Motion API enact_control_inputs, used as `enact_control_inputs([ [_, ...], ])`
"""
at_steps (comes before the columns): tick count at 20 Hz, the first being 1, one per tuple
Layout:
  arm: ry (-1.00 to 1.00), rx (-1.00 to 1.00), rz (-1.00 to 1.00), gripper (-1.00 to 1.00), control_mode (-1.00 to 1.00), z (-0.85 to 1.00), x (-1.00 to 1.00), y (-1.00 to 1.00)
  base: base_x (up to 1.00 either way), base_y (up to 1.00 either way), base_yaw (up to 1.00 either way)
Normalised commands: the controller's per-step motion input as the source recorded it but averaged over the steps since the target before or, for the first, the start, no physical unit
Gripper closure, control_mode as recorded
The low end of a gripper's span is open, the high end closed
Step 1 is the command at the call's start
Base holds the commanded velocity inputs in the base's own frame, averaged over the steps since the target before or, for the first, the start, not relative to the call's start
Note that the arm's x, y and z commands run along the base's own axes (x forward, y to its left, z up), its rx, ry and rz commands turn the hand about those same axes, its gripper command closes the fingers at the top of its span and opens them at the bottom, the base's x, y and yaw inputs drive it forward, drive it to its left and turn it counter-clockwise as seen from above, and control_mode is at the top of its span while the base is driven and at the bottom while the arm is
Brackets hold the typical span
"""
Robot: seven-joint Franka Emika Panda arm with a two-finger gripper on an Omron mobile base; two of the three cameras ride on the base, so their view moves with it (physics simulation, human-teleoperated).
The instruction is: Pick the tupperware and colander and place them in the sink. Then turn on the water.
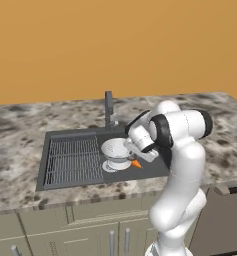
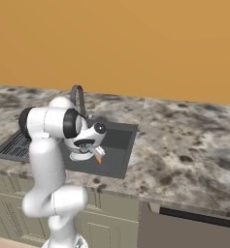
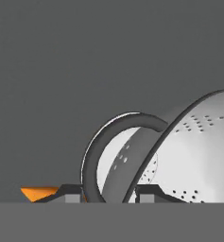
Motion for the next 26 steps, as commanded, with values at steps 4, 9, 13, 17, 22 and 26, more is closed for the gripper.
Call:
enact_control_inputs([
  [4,0.01,0.0,0.02,1.0,-1.0,-0.01,0.6,0.15,0.0,0.0,0.0],
  [9,0.0,0.0,0.04,1.0,-1.0,-0.15,0.57,0.03,0.0,0.0,0.0],
  [13,0.0,0.0,0.06,1.0,-1.0,-0.27,0.39,0.0,0.0,0.0,0.0],
  [17,0.0,0.0,0.08,1.0,-1.0,-0.27,0.31,0.0,0.0,0.0,0.0],
  [22,0.05,0.0,0.08,1.0,-1.0,-0.06,0.07,0.04,0.0,0.0,0.0],
  [26,0.03,0.0,0.04,-1.0,-1.0,0.0,0.03,0.06,0.0,0.0,0.0],
])
